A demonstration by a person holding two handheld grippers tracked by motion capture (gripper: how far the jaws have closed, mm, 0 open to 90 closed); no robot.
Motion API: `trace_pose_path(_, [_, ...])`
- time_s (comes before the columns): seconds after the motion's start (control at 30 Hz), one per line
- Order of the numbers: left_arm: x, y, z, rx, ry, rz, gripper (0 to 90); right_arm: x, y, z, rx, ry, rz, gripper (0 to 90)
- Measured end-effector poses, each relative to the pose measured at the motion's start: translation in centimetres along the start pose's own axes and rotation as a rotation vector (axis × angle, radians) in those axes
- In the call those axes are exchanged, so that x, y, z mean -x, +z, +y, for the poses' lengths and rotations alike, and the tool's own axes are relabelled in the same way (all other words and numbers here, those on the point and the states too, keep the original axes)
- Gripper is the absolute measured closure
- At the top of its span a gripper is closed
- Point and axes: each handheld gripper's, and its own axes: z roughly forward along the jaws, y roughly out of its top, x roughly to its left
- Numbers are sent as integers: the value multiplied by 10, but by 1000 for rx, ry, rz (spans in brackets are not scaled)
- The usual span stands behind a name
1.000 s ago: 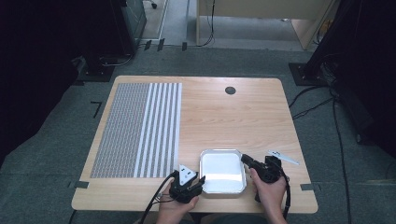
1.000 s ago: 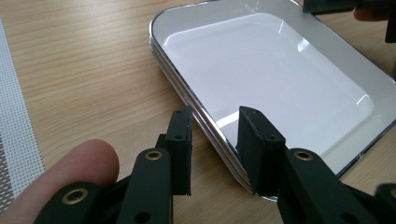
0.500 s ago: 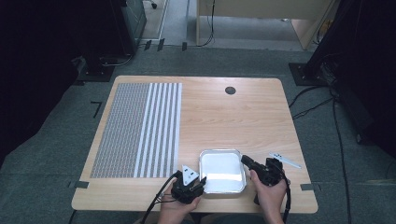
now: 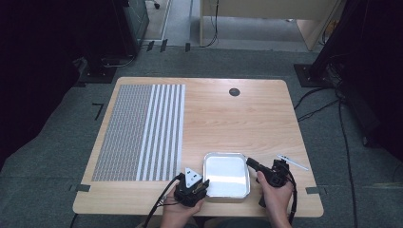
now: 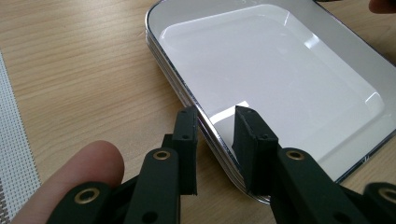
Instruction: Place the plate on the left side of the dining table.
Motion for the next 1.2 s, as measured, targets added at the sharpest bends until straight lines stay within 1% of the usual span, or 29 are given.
trace_pose_path(0.07, [0,0,0,0,-1,-1,714,-1,0,0,-3,1,2,866])
trace_pose_path(0.17, [-1,0,0,0,-2,-3,713,0,-1,0,19,3,-27,864])
trace_pose_path(0.2, [-1,0,0,0,-2,-3,714,2,-1,0,12,22,-28,864])
trace_pose_path(0.23, [-1,0,0,0,-2,-3,714,2,-1,0,12,22,-28,864])
trace_pose_path(0.3, [-1,0,0,0,-3,-3,714,5,0,0,-4,38,-11,862])
trace_pose_path(0.4, [-1,0,0,0,-5,-3,715,5,1,0,-15,36,-7,860])
trace_pose_path(0.47, [-1,0,1,1,-8,-4,717,5,1,0,-22,45,-1,859])
trace_pose_path(0.53, [-1,0,1,2,-9,0,722,4,0,0,-19,45,-3,860])
trace_pose_path(0.67, [-3,0,2,-3,-11,-1,737,-1,-6,0,-10,41,13,861])
trace_pose_path(0.8, [-3,0,2,-3,-11,0,738,-6,-8,-1,-11,11,-3,842])
trace_pose_path(0.83, [-3,0,2,-4,-12,0,739,-8,-7,-3,-19,-23,-31,840])
trace_pose_path(0.9, [-3,0,2,-1,-14,2,740,-8,-6,-4,-27,-26,-37,837])
trace_pose_path(0.97, [-4,-1,3,-2,-17,0,742,-10,-4,-6,-32,-48,-59,831])
trace_pose_path(1.0, [-4,-1,3,-2,-17,1,743,-11,-3,-7,-33,-64,-71,826])
trace_pose_path(1.03, [-4,-1,3,-1,-17,0,744,-15,-2,-8,-33,-91,-90,825])
trace_pose_path(1.13, [-5,-2,3,8,-26,-8,746,-18,-2,-8,-36,-99,-104,830])
trace_pose_path(1.2, [-6,-4,4,15,-34,-16,750,-20,-3,-8,-26,-104,-101,836])
